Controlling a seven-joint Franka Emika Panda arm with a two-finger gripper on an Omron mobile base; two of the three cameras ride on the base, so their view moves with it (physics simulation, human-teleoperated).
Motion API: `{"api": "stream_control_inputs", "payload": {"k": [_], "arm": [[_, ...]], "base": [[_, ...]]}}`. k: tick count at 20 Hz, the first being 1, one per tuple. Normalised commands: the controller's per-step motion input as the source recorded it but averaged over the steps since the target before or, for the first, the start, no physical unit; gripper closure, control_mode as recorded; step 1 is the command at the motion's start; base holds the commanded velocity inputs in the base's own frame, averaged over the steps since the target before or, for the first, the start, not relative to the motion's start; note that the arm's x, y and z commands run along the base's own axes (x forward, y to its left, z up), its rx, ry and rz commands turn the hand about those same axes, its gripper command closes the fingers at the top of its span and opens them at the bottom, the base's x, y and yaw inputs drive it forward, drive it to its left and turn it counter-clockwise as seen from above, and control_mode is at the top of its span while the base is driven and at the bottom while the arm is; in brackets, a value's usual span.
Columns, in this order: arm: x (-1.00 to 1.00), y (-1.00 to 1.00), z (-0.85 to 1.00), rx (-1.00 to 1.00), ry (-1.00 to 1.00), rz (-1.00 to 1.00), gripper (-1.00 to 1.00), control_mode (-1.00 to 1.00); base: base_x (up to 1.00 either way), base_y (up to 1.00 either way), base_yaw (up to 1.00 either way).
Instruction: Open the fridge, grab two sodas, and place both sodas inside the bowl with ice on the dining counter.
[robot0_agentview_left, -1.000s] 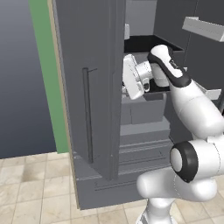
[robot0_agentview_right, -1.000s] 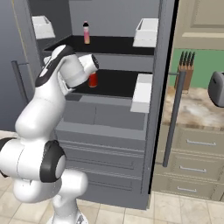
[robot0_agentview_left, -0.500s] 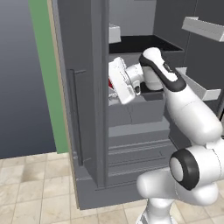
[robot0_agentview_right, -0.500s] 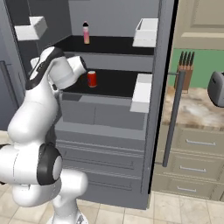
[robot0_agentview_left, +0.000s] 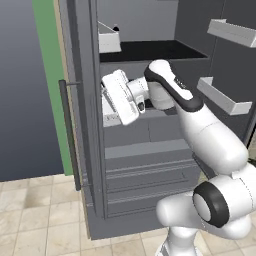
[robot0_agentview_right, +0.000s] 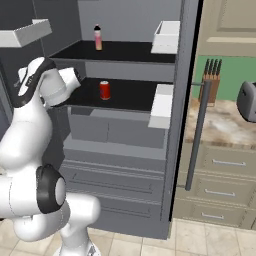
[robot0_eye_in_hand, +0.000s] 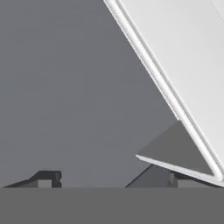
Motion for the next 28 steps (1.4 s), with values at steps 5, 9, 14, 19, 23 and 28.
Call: {"api": "stream_control_inputs", "payload": {"k": [5, 9, 14, 19, 23, 28], "arm": [[0.0, 0.75, 0.0, 0.0, 0.1, 0.02, -1.0, -1.0], [0.0, 0.61, 0.0, -0.02, 0.11, 0.0, -1.0, -1.0], [0.0, 0.09, 0.0, -0.1, 0.01, 0.0, -1.0, -1.0], [-0.16, -0.49, 0.0, -0.16, -0.21, 0.0, -1.0, -1.0], [-0.32, -0.75, 0.0, -0.22, -0.26, 0.0, -1.0, -1.0], [-0.37, -0.71, 0.05, -0.27, -0.31, 0.0, -1.0, -1.0]], "base": [[0.0, 0.0, 0.0], [0.0, 0.0, 0.0], [0.0, 0.0, 0.0], [0.0, 0.0, 0.0], [0.0, 0.0, 0.0], [0.0, 0.0, 0.0]]}}
